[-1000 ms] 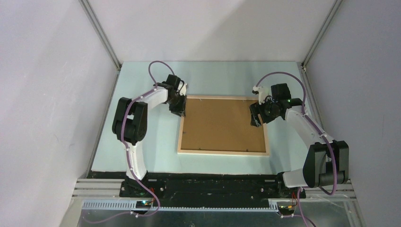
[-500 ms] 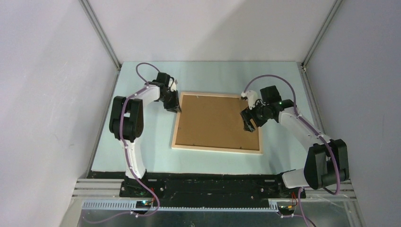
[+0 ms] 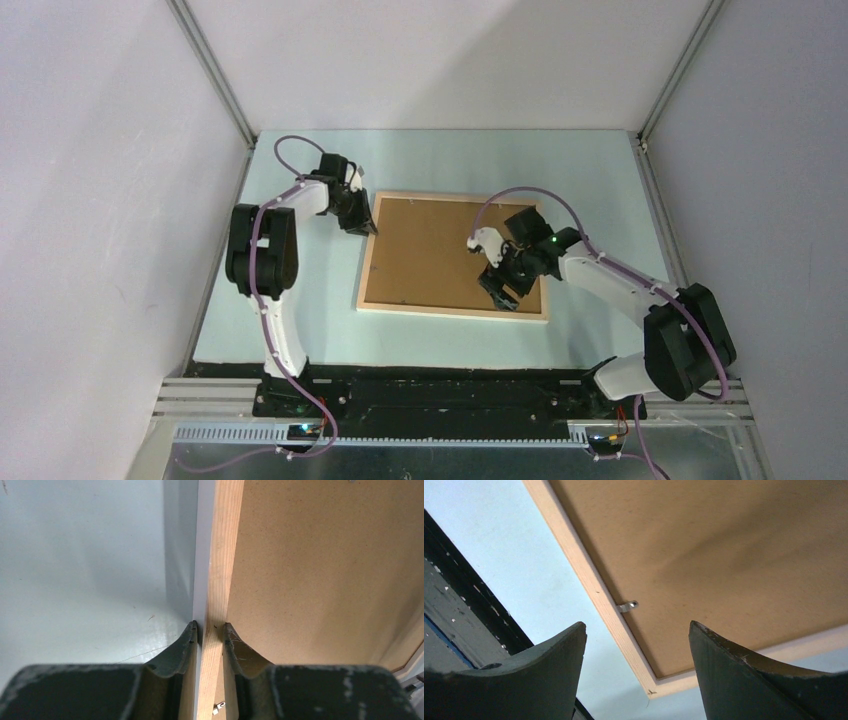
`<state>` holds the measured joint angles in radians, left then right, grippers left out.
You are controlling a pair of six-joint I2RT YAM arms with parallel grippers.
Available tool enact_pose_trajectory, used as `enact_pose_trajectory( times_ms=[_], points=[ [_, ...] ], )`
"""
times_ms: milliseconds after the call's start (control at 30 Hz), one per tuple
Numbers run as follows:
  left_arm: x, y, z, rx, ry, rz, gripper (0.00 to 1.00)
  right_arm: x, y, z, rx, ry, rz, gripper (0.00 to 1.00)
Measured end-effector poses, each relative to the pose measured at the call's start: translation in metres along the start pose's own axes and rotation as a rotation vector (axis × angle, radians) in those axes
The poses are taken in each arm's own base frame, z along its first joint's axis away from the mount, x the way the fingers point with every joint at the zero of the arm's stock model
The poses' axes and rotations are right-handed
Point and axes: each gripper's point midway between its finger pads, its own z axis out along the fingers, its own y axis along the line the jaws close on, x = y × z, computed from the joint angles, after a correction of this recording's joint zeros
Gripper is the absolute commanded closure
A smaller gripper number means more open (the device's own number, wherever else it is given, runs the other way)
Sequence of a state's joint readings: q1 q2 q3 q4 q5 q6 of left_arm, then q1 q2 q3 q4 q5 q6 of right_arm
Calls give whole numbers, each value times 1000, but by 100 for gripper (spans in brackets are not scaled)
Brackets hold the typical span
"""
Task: Put the photo into the frame
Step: Turn over the photo frame at the center of the board.
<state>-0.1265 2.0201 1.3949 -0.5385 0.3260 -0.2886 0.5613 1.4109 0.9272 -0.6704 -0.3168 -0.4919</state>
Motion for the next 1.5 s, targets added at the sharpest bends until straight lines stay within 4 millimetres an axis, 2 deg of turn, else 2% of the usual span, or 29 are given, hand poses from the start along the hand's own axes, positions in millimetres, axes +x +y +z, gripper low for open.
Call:
enact_pose_trajectory(
  times_ms=[267,500,567,700,900,1067,1200,1333,1500],
  points=[
    [0,0,0,11,-11,2,64,6,23,22,-20,86,-111,24],
    [-2,6,-4,-4,-31,-11,26,6,27,34,7,126,-174,30],
    [-3,8,-7,-15,-42,-3,19,6,27,36,15,132,-186,32],
    [-1,15,-14,-54,-58,10,15,5,28,39,34,143,-212,40],
    [17,30,-28,-118,-46,42,14,7,34,48,39,172,-253,52],
    [19,30,-44,-125,-65,81,14,9,35,52,55,192,-278,61],
    [13,25,-55,-117,-97,125,14,8,35,54,66,192,-294,77],
    [18,23,-65,-104,-112,175,14,8,36,53,72,200,-321,100],
    [33,17,-83,-77,-129,300,14,6,39,52,46,188,-356,100]
  ],
)
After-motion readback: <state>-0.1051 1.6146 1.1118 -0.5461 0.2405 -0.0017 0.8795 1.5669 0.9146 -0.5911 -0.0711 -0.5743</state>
